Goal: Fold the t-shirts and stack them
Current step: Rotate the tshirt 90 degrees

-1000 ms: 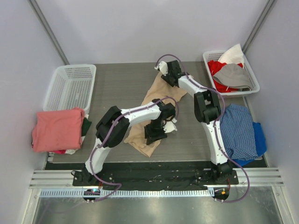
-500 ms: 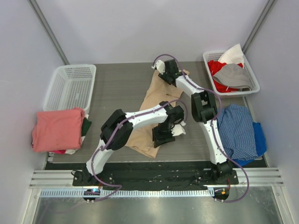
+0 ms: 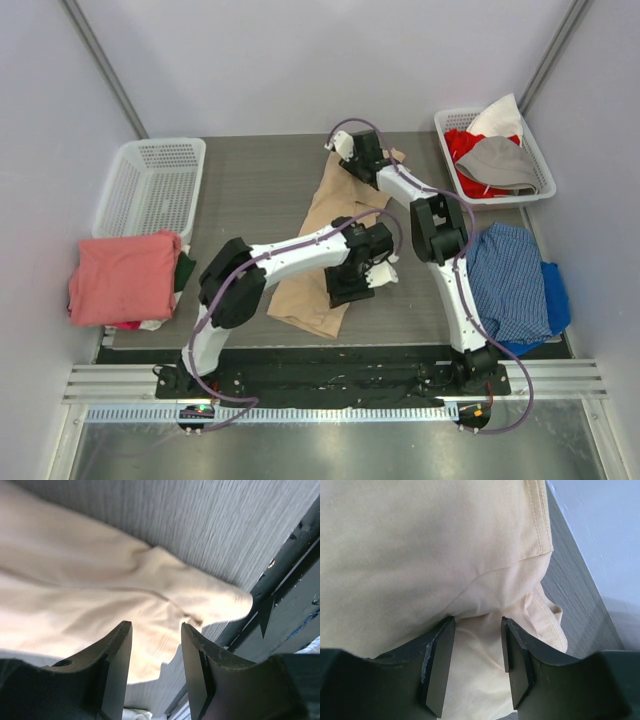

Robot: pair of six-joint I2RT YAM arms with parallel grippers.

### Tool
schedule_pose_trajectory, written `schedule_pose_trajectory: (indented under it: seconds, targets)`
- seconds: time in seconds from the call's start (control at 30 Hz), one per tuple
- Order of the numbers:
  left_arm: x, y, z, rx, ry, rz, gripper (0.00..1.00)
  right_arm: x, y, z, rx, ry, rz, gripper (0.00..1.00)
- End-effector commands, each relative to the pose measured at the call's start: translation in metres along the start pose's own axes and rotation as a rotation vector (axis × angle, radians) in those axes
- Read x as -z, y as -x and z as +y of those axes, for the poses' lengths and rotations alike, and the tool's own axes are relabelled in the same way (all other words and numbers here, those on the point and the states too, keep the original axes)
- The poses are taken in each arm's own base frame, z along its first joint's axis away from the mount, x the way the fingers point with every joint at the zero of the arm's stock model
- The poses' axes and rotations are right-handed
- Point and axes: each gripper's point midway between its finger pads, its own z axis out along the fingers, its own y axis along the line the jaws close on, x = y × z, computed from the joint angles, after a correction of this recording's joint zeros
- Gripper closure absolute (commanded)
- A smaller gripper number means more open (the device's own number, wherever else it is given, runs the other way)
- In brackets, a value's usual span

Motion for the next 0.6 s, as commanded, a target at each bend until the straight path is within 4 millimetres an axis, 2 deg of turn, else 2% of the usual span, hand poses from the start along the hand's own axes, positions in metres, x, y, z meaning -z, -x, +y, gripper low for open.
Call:
schedule_pose_trajectory:
  seconds: [0.0,0.13,0.27,0.4,0.57]
  targets:
    - [0.048,0.010,0.012,0.008,0.150,-0.152,0.51,0.028,0.012,-0.008,-0.013,0.007,-0.014,0.49]
    - [0.058,0.002,0.027,0.006,0.258,-0.168,0.50,0.034,0.012,-0.011,-0.013,0.001,-0.014,0.49]
    - [0.048,-0.008,0.046,-0.006,0.359,-0.164,0.49,0.036,0.009,-0.008,-0.015,0.005,-0.007,0.48]
    - [0.024,-0.019,0.070,-0.012,0.449,-0.161,0.49,0.034,-0.001,0.000,-0.010,0.017,0.008,0.48]
    - [0.001,-0.028,0.089,0.021,0.442,-0.133,0.49,0.031,-0.007,0.005,0.001,0.028,0.019,0.48]
